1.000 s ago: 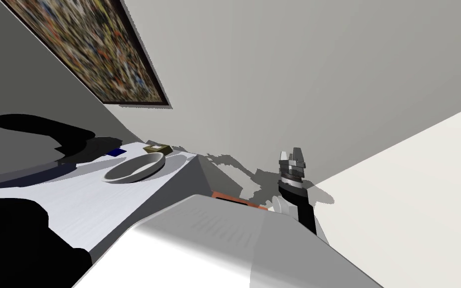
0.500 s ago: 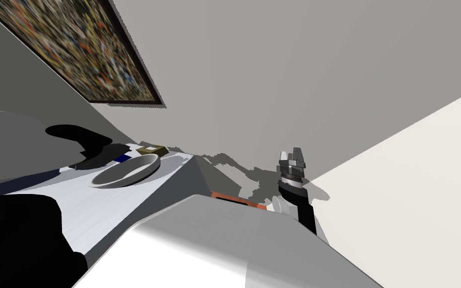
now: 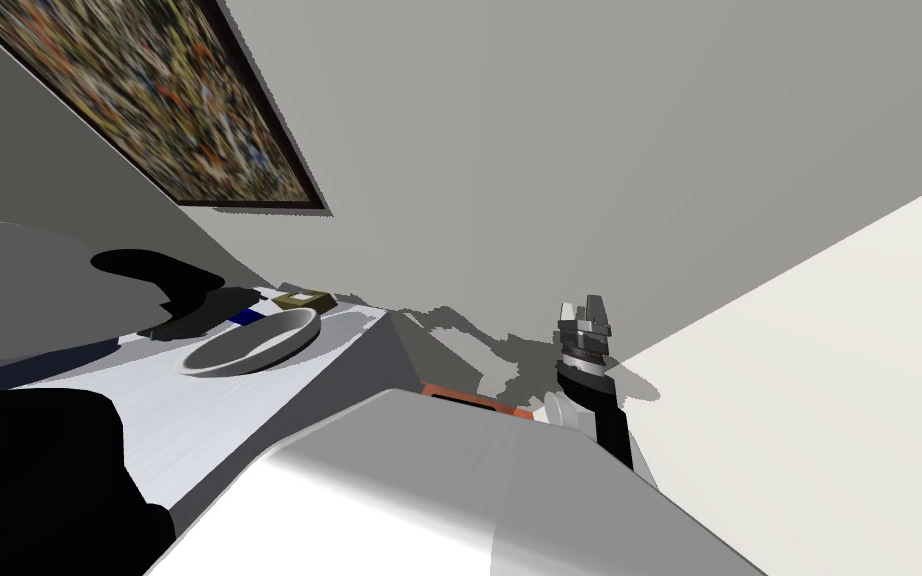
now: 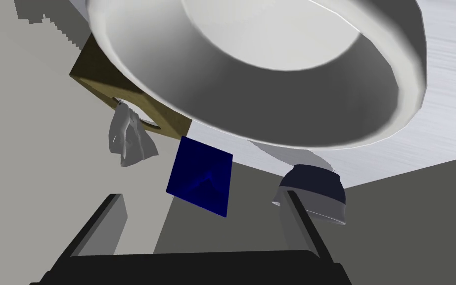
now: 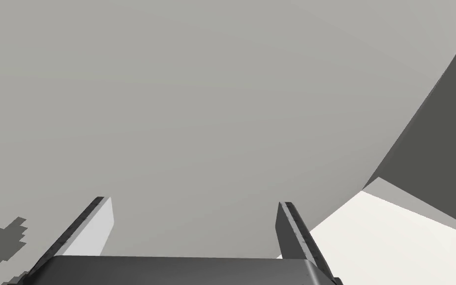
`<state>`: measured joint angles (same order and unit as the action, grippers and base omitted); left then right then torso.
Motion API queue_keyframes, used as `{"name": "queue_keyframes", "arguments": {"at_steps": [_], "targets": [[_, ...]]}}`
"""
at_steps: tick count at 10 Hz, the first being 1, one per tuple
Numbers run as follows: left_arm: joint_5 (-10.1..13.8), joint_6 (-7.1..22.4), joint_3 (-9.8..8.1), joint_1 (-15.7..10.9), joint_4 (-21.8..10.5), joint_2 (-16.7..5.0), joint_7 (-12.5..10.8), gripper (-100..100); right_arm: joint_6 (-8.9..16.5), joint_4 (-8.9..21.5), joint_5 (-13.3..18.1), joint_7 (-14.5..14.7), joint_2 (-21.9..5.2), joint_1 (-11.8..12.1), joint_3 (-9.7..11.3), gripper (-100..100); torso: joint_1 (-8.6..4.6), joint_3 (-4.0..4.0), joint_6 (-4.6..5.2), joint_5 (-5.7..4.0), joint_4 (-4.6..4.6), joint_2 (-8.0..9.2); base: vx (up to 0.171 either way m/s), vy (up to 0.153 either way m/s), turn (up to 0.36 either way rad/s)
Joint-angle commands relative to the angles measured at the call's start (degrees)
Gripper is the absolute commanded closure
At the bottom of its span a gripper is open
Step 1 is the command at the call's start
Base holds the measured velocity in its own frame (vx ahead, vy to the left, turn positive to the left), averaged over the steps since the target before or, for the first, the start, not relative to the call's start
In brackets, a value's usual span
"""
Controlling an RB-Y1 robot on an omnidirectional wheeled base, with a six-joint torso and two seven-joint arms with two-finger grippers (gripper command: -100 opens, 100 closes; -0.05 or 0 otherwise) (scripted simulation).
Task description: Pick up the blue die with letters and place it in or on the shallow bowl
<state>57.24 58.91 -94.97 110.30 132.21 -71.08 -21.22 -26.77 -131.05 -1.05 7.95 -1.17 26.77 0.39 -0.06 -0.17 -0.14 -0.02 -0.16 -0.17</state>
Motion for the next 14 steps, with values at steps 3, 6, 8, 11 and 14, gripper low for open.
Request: {"name": "queue_keyframes", "arguments": {"at_steps": [3, 6, 8, 11, 14], "targets": [[4.05, 2.34, -5.55, 1.92, 0.23, 0.16, 0.44, -100, 0.0, 0.0, 0.0, 0.0, 0.0, 0.0, 0.0, 0, 0.09, 0.04, 0.01, 0.02, 0.01, 0.06, -0.02, 0.028, -0.017], [6.75, 3.9, -9.54, 3.21, 0.38, 0.27, 0.73, -100, 0.0, 0.0, 0.0, 0.0, 0.0, 0.0, 0.0, 0, 0.12, 0.07, 0.0, 0.03, 0.03, 0.11, -0.027, 0.032, -0.012], [9.46, 5.46, -12.88, 4.49, 0.54, 0.38, 1.02, -100, 0.0, 0.0, 0.0, 0.0, 0.0, 0.0, 0.0, 0, 0.09, 0.06, 0.0, 0.02, 0.02, 0.1, -0.027, 0.033, -0.018], [12.16, 7.02, -17.17, 5.77, 0.69, 0.49, 1.31, -100, 0.0, 0.0, 0.0, 0.0, 0.0, 0.0, 0.0, 0, 0.1, 0.05, -0.01, 0.03, 0.02, 0.08, -0.021, 0.029, -0.011], [12.82, 7.27, -17.95, 6.04, 0.77, 0.7, 1.48, 0, 0.0, 0.0, 0.0, 0.0, 0.0, 0.0, 0.0, 0, 0.07, 0.04, -0.01, 0.03, 0.02, 0.06, -0.012, 0.015, -0.008]]}}
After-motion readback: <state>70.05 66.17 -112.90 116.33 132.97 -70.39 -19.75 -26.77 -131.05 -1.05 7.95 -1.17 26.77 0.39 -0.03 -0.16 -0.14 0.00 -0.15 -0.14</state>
